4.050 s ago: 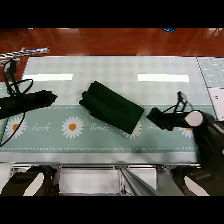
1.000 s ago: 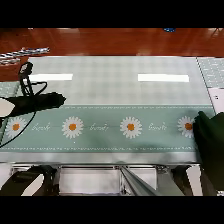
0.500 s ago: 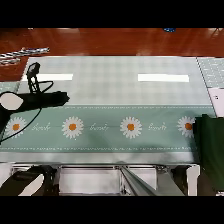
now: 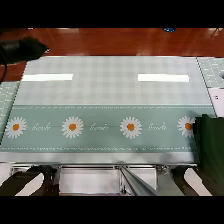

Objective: Fold the shirts.

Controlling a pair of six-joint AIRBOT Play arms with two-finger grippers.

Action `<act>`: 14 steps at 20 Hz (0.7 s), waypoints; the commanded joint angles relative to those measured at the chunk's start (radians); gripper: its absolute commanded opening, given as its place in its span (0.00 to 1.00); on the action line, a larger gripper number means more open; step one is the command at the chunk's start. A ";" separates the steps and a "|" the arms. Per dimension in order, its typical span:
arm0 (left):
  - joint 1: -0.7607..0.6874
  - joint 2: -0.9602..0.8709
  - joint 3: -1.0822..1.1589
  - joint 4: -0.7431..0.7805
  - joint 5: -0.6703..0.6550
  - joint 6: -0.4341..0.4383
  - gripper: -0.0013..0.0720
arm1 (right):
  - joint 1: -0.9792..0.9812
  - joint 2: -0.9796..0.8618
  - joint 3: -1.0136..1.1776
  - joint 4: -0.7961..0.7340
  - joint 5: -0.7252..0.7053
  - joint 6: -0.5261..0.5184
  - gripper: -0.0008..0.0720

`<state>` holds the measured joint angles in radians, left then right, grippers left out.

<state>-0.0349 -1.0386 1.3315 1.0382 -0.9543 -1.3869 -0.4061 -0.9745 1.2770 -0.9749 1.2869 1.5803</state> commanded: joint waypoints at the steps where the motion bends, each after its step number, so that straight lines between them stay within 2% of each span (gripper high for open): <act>1: -0.085 -0.053 0.070 0.048 -0.194 0.002 0.05 | 0.545 -0.195 0.124 -0.290 -0.143 0.009 0.04; 2: -0.123 -0.071 0.004 0.127 -0.154 -0.022 0.05 | 0.650 -0.267 0.124 -0.463 -0.127 0.100 0.04; 4: -0.135 -0.145 -0.095 0.293 -0.106 -0.162 0.05 | 0.731 -0.407 0.123 -0.664 -0.062 0.222 0.04; 5: -0.121 -0.190 -0.102 0.305 -0.138 -0.193 0.05 | 0.731 -0.465 0.123 -0.670 -0.020 0.253 0.04; 8: -0.091 -0.249 -0.102 0.307 -0.181 -0.196 0.05 | 0.718 -0.554 0.123 -0.640 0.086 0.250 0.04; 14: -0.085 -0.250 -0.102 0.306 -0.190 -0.197 0.05 | 0.718 -0.541 0.123 -0.658 0.100 0.251 0.04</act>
